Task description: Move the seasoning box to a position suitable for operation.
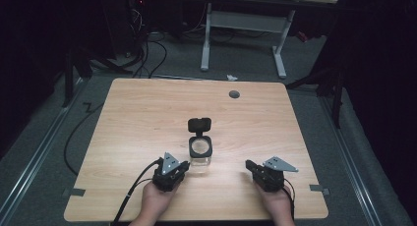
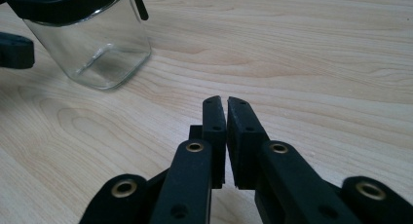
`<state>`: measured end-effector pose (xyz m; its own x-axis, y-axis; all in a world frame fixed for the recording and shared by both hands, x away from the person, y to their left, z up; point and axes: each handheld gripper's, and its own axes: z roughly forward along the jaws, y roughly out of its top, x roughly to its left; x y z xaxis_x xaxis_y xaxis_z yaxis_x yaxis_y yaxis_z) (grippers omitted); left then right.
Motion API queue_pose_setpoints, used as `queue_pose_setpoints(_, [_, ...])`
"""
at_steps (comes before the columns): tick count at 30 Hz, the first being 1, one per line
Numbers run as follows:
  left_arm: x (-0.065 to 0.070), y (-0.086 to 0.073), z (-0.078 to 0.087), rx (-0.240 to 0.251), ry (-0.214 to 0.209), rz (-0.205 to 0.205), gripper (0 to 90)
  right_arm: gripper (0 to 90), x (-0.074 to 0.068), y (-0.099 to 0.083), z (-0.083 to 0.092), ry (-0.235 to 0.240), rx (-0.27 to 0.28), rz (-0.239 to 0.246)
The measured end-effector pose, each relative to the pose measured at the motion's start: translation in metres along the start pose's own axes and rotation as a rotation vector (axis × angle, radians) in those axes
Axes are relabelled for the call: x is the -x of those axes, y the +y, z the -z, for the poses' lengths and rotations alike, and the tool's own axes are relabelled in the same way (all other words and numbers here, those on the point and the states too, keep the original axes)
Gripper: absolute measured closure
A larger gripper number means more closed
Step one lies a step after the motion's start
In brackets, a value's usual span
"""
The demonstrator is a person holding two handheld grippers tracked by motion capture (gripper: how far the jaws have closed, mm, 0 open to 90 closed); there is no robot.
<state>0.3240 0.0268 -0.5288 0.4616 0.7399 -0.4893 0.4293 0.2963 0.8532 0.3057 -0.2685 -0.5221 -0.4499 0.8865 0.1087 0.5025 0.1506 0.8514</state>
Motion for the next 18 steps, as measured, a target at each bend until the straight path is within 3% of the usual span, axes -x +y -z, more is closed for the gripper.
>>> queue_pose_setpoints(4, [0.008, -0.004, -0.003, -0.018, -0.03, -0.005, 89.1, 90.0, -0.01, 0.004, -0.003, -0.014, 0.012, 0.009])
queue_pose_setpoints(8, [0.01, -0.005, -0.008, -0.017, -0.032, -0.021, 90.0, 90.0, -0.024, 0.013, -0.013, -0.008, 0.018, 0.019])
queue_pose_setpoints(18, [0.01, -0.01, -0.015, -0.029, -0.034, -0.046, 90.0, 90.0, -0.039, 0.053, -0.037, -0.011, 0.055, 0.062])
